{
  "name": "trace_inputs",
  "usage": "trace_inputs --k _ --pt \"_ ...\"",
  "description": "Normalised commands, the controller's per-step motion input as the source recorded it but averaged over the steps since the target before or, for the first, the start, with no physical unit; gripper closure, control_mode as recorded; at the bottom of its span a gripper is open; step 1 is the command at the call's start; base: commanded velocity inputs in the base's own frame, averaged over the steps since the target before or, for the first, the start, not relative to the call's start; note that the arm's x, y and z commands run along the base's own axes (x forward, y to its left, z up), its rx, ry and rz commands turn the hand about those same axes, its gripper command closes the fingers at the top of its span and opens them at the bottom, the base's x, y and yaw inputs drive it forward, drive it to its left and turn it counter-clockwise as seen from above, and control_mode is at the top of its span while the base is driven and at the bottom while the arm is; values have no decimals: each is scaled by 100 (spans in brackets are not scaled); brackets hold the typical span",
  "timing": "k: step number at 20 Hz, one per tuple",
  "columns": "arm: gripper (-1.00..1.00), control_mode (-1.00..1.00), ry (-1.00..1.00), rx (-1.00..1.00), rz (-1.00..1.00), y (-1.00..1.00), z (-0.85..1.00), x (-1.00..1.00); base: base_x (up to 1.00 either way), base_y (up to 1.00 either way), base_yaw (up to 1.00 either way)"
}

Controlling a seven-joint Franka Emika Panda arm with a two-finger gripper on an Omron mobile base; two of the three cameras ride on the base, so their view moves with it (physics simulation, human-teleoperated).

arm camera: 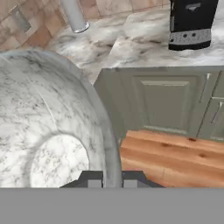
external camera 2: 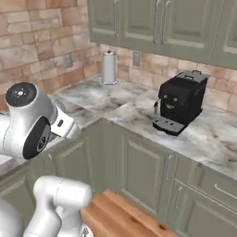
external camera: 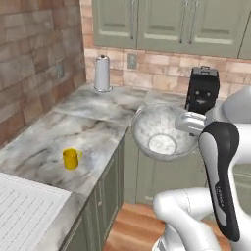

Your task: Clear the mugs and bowl far away from the sink.

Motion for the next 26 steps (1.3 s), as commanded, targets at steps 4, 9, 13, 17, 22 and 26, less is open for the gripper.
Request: trace_inputs --k 4,9,13,17,22,26 --pt "100 100 0 0 0 0 0 0 0 0 -100" --pt "100 100 0 0 0 0 0 0 0 0 -100" --pt "100 100 0 0 0 0 0 0 0 0 -100" --pt "100 100 0 0 0 0 0 0 0 0 -100" --pt "100 100 0 0 0 0 0 0 0 0 -100" --pt "100 100 0 0 0 0 0 0 0 0 -100"
